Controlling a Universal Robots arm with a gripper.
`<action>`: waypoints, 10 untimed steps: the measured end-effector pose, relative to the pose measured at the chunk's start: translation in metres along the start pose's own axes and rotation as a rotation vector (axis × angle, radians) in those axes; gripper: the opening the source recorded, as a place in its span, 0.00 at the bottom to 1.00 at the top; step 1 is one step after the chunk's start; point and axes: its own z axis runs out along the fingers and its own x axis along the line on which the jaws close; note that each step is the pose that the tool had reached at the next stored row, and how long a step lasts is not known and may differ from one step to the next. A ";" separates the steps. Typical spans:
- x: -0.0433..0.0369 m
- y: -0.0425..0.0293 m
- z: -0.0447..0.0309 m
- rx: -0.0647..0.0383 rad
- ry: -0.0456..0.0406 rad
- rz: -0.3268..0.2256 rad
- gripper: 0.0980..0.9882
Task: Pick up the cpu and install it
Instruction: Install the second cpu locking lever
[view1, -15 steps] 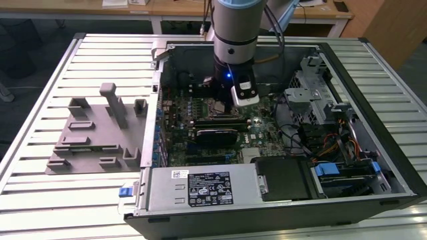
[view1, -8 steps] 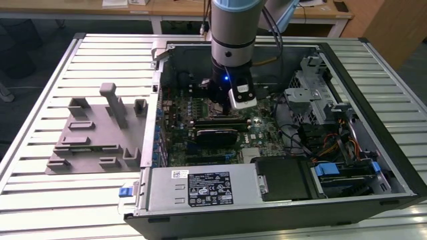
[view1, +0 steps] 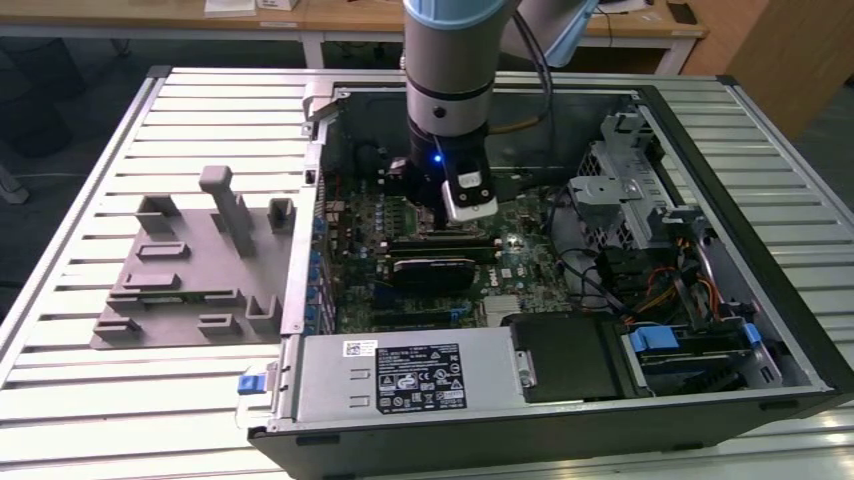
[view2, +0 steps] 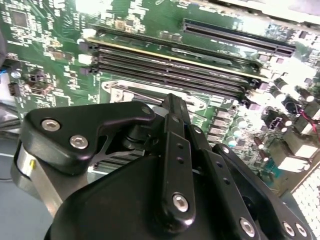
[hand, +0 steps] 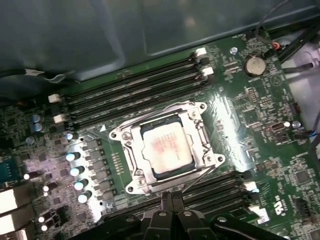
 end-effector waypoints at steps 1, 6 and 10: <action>0.0011 -0.0004 0.0001 -0.001 0.0003 0.000 0.01; 0.0070 -0.0028 0.0006 -0.003 0.0010 -0.001 0.01; 0.0099 -0.0046 0.0010 -0.005 0.0016 -0.001 0.01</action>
